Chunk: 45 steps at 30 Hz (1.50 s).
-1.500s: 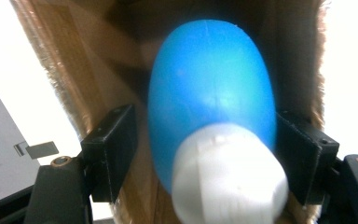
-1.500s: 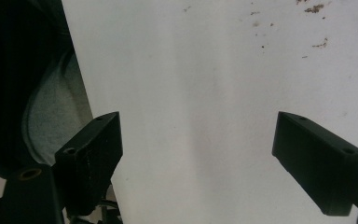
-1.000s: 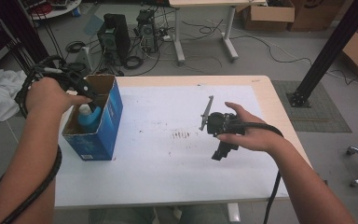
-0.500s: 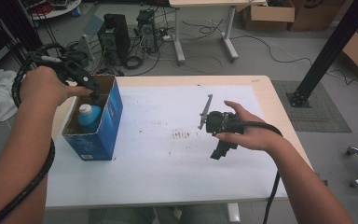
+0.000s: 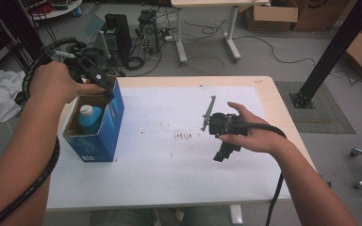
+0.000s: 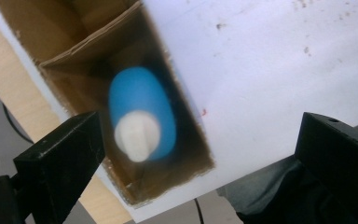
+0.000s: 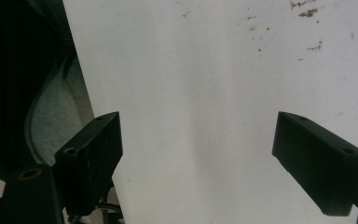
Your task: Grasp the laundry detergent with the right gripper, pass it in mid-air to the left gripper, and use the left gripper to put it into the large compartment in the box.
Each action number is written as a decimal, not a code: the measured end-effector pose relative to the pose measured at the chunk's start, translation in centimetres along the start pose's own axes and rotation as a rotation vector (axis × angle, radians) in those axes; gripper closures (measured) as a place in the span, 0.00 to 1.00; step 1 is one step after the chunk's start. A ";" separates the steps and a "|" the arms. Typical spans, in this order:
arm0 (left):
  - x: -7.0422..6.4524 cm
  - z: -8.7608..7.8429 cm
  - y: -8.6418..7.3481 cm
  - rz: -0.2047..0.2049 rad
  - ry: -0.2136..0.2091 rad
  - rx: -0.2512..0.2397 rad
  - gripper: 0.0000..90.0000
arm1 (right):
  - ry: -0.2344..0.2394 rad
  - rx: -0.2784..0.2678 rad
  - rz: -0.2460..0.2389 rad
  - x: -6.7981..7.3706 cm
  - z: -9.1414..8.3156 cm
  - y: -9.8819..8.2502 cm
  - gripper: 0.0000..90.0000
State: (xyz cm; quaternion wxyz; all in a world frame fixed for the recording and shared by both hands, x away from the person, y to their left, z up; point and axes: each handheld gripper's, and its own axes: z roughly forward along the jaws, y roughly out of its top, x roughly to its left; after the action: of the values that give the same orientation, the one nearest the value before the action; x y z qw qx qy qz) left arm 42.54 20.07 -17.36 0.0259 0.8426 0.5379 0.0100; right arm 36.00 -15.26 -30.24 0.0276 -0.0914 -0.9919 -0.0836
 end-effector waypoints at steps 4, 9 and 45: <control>-0.9 -0.2 0.3 0.071 -0.036 -0.008 0.01 | -0.001 0.000 0.003 0.0 0.0 -0.1 0.17; -2.4 -0.4 0.5 0.157 -0.079 -0.019 0.00 | 0.003 0.002 0.006 -0.1 -0.1 -0.1 0.17; -12.9 4.8 0.8 0.975 -0.165 0.149 0.00 | 0.010 0.024 0.029 -1.4 -1.2 -0.3 0.17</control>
State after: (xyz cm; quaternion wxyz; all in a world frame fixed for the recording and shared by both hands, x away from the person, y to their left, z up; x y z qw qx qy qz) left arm 38.04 7.84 -22.01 0.0004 0.9935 0.0766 -0.0840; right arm 37.31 -16.02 -29.22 0.0351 -0.1050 -0.9913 -0.0716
